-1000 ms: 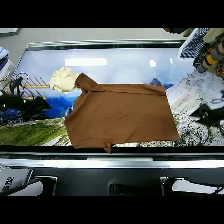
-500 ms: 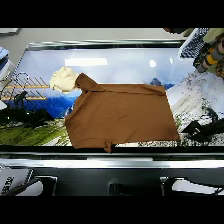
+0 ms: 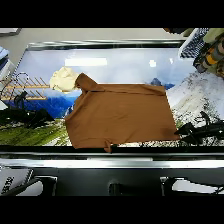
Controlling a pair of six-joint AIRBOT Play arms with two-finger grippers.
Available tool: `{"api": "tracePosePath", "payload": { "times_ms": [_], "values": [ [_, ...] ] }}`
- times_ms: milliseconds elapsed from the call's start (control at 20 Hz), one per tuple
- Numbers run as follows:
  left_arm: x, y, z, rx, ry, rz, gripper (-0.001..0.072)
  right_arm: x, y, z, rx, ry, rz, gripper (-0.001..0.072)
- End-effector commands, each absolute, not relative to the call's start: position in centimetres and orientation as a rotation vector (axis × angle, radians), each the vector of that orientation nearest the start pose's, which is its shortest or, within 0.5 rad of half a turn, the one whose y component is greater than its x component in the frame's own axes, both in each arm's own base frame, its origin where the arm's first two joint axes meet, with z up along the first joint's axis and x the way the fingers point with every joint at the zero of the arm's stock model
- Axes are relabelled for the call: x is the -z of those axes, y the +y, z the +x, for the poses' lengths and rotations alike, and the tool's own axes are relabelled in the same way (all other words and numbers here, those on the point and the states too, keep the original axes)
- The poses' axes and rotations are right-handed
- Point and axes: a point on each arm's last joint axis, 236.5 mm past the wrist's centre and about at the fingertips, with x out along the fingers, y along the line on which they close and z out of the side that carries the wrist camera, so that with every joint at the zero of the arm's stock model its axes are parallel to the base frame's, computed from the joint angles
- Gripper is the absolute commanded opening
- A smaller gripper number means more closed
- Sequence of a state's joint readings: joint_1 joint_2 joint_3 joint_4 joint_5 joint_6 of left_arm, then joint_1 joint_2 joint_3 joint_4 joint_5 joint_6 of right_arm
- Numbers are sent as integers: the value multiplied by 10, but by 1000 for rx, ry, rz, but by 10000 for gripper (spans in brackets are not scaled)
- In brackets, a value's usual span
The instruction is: Fold the clothes and pants, and hang the long-sleeved shirts on hangers.
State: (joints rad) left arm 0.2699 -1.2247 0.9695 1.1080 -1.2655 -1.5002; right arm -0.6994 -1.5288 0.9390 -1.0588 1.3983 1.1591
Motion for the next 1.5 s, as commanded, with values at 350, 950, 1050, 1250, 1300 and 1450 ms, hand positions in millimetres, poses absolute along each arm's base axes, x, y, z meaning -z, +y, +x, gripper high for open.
{"api": "tracePosePath", "payload": {
  "times_ms": [350,950,1050,1250,1300,1450],
  "values": [
    [50,-27,291,123,1500,-594,537,110,-64,264,-143,1559,893,71],
    [87,-96,240,342,1538,-817,536,106,-59,269,-159,1537,929,30],
    [90,-101,233,348,1558,-814,536,105,-58,270,-162,1535,935,30],
    [90,-107,240,345,1534,-818,533,103,-58,271,-160,1531,937,30],
    [91,-109,241,343,1534,-809,533,102,-59,272,-157,1525,932,30],
    [95,-118,241,348,1536,-772,533,95,-64,276,-140,1490,902,30]
  ]
}}
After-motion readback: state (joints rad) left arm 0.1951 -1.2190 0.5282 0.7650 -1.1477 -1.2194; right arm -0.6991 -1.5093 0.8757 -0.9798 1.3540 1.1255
